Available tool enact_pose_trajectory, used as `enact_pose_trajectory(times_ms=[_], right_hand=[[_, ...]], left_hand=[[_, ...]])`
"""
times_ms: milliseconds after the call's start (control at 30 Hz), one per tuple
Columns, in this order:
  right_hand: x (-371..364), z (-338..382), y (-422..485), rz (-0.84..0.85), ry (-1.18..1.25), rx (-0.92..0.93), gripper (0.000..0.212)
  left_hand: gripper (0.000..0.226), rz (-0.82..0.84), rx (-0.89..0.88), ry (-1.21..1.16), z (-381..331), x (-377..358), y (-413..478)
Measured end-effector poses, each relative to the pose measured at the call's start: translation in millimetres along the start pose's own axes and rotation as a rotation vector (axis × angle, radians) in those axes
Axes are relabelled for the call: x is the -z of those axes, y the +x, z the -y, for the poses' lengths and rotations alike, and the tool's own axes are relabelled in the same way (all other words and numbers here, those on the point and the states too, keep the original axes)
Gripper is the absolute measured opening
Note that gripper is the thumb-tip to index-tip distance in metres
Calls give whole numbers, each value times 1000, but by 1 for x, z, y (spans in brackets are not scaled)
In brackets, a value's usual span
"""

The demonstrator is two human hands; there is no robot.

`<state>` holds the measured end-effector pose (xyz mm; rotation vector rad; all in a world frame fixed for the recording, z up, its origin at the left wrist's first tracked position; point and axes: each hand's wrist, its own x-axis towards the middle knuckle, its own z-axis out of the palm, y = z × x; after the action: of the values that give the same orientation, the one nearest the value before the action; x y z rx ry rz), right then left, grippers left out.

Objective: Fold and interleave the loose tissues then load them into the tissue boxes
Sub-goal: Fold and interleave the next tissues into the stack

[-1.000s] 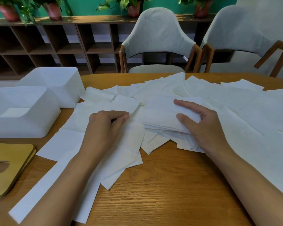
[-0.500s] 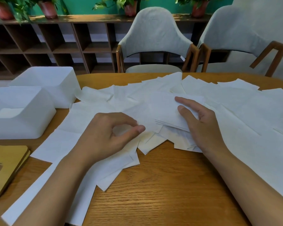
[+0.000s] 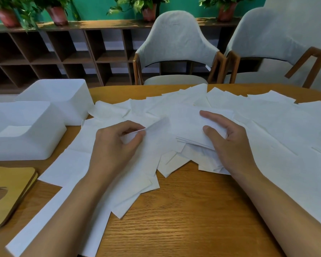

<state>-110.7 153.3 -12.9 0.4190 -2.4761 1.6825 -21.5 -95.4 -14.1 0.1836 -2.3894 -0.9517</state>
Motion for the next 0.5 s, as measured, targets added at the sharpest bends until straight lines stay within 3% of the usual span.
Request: enact_pose_trajectory(times_ms=[133, 200, 367, 433, 500], right_hand=[[3, 2, 2, -2, 47, 20, 30], [4, 7, 0, 58, 87, 54, 44], [-1, 14, -13, 298, 107, 89, 83], [-4, 17, -18, 364, 127, 95, 70], [-8, 21, -24, 382, 176, 56, 36]], left_hand=[[8, 216, 2, -246, -14, 13, 2], [6, 317, -3, -377, -22, 18, 1], [5, 272, 77, -520, -27, 14, -1], [7, 237, 98, -508, -27, 11, -2], [8, 214, 116, -481, -27, 9, -2]])
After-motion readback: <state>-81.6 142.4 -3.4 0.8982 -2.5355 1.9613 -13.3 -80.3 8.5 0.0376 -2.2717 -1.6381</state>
